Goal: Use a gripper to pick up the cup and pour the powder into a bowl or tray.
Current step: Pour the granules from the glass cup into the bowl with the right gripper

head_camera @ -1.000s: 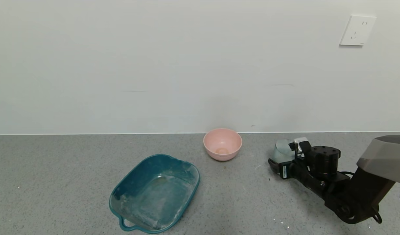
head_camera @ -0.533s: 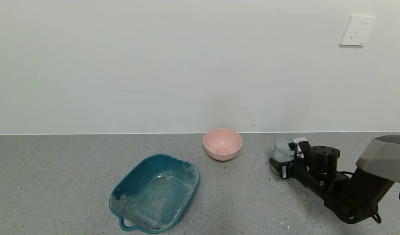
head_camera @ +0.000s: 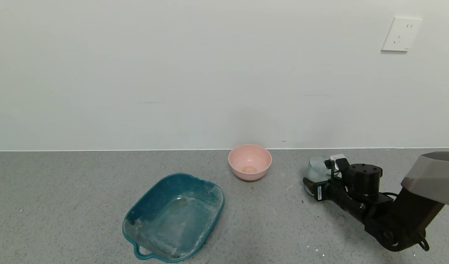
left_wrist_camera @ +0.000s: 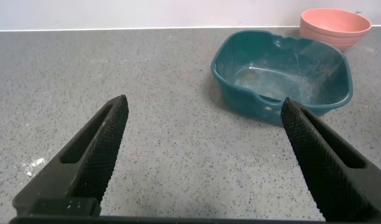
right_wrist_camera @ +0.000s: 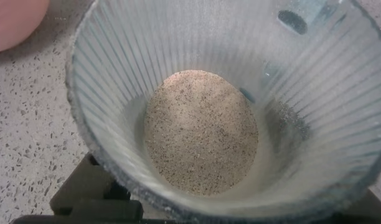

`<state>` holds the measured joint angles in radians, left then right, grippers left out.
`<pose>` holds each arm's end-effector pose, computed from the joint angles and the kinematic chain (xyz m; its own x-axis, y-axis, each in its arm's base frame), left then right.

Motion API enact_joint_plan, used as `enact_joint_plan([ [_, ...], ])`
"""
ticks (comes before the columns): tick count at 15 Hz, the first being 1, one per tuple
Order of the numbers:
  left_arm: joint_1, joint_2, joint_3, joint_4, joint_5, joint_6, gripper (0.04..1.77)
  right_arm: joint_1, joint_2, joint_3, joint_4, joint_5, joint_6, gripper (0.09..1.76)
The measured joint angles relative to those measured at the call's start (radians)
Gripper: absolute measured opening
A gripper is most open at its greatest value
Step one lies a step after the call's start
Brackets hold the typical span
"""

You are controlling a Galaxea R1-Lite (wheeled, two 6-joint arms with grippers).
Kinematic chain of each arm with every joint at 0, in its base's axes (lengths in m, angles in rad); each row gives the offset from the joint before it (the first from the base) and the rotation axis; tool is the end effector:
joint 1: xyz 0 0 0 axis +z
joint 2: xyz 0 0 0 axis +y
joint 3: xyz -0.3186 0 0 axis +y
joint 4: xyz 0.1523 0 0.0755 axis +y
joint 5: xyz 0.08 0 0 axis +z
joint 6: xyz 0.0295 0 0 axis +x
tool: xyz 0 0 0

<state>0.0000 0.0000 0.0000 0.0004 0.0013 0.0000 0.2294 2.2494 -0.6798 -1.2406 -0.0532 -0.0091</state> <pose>-0.0568 0.0000 0.0755 1.0000 0.0013 -0.0004 -0.0013 1.0000 0.0000 0.3697 0.0847 0.0604 0.9324 0.1631 -0.3226 -0.1809 0.9832 -0.0258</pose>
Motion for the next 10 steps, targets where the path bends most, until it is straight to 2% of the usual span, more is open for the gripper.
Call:
enact_joint_plan([
  [3, 0.0, 0.0, 0.0, 0.0, 0.0, 0.0, 1.76, 0.002, -0.03, 0.006, 0.021, 0.002, 0.0, 1.35],
  [5, 0.0, 0.0, 0.0, 0.0, 0.0, 0.0, 1.76, 0.007, -0.07, 0.006, 0.081, 0.001, 0.001, 1.35],
  [10, 0.0, 0.0, 0.0, 0.0, 0.0, 0.0, 1.76, 0.014, -0.245, -0.089, 0.407, 0.002, -0.037, 1.35],
])
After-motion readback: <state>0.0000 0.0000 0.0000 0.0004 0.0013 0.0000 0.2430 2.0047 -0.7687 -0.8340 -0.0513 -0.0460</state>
